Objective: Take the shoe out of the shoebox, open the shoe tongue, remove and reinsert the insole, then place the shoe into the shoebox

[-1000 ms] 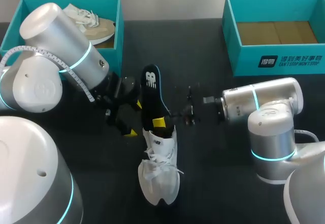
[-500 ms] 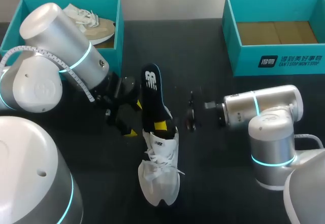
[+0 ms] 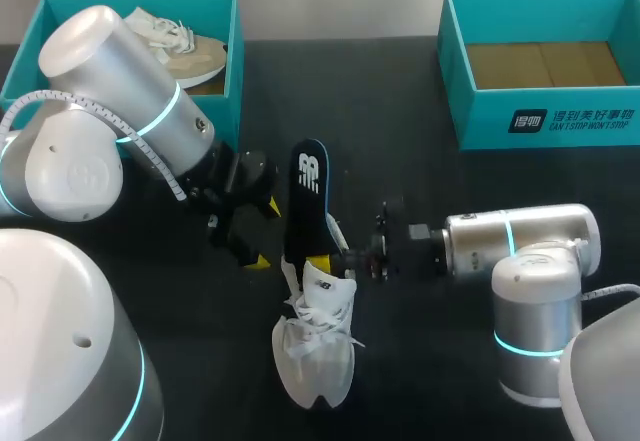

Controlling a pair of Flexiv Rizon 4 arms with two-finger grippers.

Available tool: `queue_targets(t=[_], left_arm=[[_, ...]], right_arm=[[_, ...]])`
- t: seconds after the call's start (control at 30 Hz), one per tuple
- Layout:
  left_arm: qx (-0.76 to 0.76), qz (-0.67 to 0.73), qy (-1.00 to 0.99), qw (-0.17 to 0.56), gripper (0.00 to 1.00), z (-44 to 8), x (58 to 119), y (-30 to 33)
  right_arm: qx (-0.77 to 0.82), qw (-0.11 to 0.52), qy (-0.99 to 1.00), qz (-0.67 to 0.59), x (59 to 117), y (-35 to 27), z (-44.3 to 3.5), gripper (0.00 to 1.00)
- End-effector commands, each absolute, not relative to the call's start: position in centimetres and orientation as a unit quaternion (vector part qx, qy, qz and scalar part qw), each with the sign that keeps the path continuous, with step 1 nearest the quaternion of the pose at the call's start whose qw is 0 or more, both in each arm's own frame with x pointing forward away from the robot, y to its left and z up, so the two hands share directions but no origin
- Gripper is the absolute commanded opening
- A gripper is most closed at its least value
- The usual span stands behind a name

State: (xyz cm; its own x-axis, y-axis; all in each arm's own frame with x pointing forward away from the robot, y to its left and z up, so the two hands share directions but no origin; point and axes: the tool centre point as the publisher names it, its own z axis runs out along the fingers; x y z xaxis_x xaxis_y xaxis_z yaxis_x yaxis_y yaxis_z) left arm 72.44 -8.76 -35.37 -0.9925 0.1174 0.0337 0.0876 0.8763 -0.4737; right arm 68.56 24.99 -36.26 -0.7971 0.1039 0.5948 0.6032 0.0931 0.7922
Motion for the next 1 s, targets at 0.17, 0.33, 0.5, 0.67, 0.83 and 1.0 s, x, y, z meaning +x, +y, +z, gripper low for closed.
queue_targets(t=[0.17,0.33,0.5,0.67,0.83,1.0], left_arm=[[-0.053,0.243,-0.968,0.031,1.00,-35.5,72.5,-8.8],[-0.053,0.243,-0.968,0.031,1.00,-35.5,72.5,-8.8],[-0.053,0.243,-0.968,0.031,1.00,-35.5,72.5,-8.8],[-0.053,0.243,-0.968,0.031,1.00,-35.5,72.5,-8.8],[-0.053,0.243,-0.968,0.031,1.00,-35.5,72.5,-8.8],[-0.053,0.243,-0.968,0.031,1.00,-35.5,72.5,-8.8]], right_arm=[[-0.235,0.195,-0.728,-0.614,68.5,25.6,-35.8,0.04],[-0.231,0.191,-0.737,-0.606,68.9,25.7,-35.2,0.24],[-0.228,0.187,-0.744,-0.600,69.2,25.6,-34.8,0.23],[-0.227,0.185,-0.748,-0.596,69.5,25.5,-34.6,0.25],[-0.227,0.182,-0.752,-0.591,69.7,25.4,-34.3,0.27],[-0.227,0.180,-0.756,-0.586,70.0,25.4,-34.1,0.30]])
